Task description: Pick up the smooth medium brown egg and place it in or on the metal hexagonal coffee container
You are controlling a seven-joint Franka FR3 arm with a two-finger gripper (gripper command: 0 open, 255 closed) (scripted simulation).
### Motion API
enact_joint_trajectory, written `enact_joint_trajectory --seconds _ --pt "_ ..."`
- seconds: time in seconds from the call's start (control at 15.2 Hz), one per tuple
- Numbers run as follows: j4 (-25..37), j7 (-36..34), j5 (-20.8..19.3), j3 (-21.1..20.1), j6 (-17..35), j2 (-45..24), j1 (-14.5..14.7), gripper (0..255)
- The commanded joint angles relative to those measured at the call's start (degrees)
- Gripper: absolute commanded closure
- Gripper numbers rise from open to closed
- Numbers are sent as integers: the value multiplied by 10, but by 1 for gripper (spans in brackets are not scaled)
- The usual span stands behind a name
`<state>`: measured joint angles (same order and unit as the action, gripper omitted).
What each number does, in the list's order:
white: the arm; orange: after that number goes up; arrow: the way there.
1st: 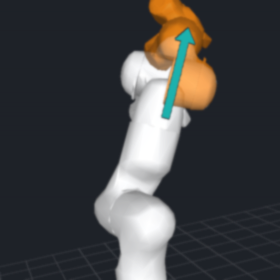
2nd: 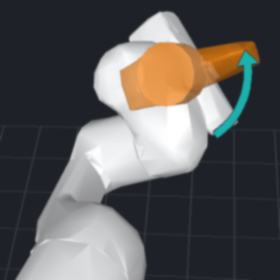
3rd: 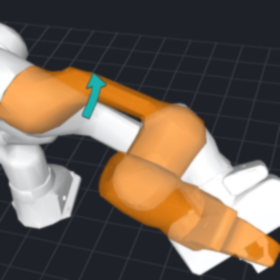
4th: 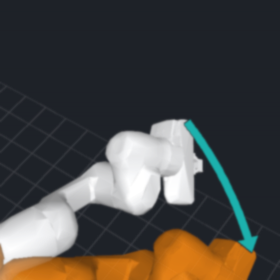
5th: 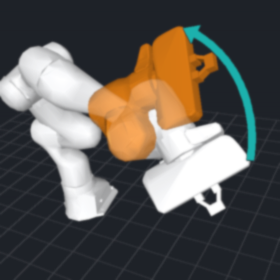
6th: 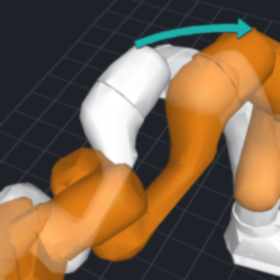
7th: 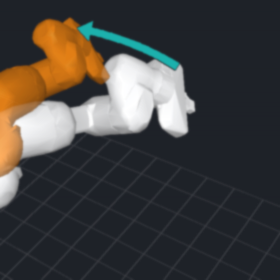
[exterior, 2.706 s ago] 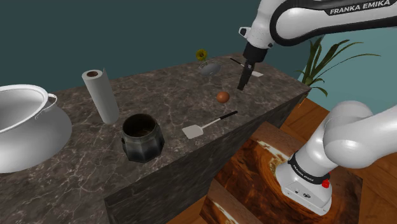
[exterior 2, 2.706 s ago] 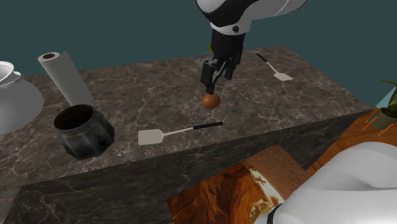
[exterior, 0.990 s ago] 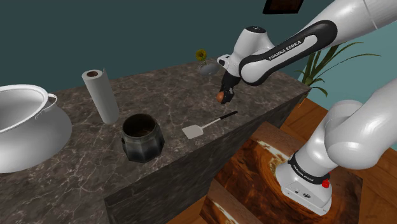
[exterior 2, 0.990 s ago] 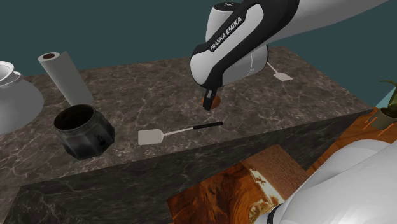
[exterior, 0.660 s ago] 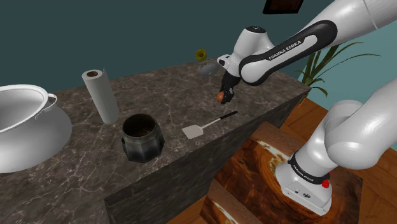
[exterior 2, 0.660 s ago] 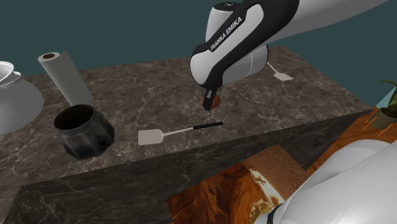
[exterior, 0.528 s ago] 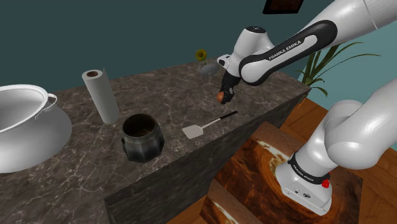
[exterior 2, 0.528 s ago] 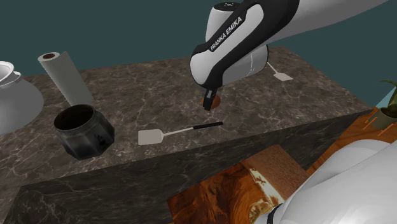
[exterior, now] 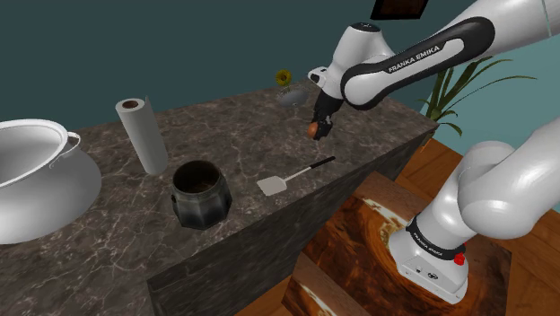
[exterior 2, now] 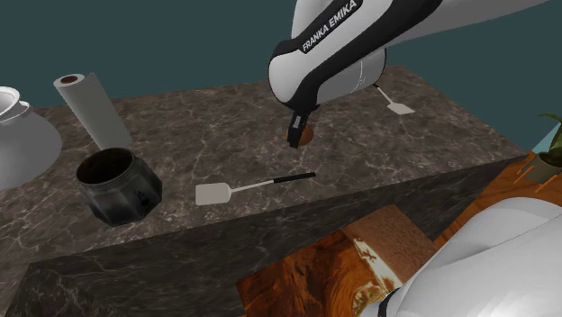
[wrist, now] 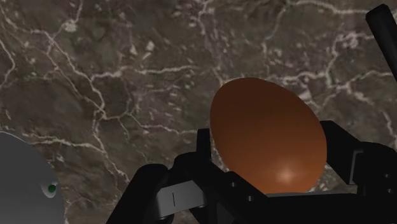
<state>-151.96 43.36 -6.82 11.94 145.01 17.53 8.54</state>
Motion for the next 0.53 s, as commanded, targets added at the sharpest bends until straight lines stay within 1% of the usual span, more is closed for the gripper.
enact_joint_trajectory --seconds 0.0,0.46 --pt "8 0 -1 -1 -20 12 -1 255" --pt "36 -1 -1 -6 -84 48 -1 255"
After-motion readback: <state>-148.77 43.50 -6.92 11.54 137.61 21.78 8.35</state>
